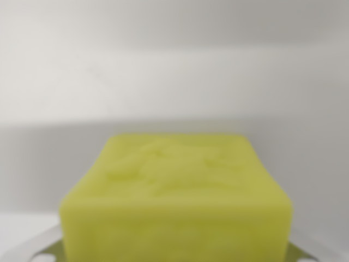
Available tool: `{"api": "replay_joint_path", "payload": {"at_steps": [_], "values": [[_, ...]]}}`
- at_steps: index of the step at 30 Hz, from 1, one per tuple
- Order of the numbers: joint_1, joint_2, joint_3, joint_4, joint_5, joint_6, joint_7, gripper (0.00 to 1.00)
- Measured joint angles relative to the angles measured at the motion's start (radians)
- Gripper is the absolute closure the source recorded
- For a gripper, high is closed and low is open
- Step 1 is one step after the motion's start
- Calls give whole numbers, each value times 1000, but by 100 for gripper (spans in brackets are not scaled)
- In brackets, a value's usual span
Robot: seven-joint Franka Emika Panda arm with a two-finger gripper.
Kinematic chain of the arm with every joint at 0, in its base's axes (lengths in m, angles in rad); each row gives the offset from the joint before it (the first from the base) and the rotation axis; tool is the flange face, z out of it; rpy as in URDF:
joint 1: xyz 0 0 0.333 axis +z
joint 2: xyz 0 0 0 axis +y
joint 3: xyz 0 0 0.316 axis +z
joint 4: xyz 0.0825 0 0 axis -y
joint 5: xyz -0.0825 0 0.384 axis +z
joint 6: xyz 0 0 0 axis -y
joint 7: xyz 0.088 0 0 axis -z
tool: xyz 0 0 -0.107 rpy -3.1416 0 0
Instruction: Pick yellow cube
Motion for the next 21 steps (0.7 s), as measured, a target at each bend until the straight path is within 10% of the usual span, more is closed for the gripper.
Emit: {"api": "replay_joint_path", "payload": {"at_steps": [21], "values": [[0, -74, 0, -22, 0, -51, 0, 100]]}}
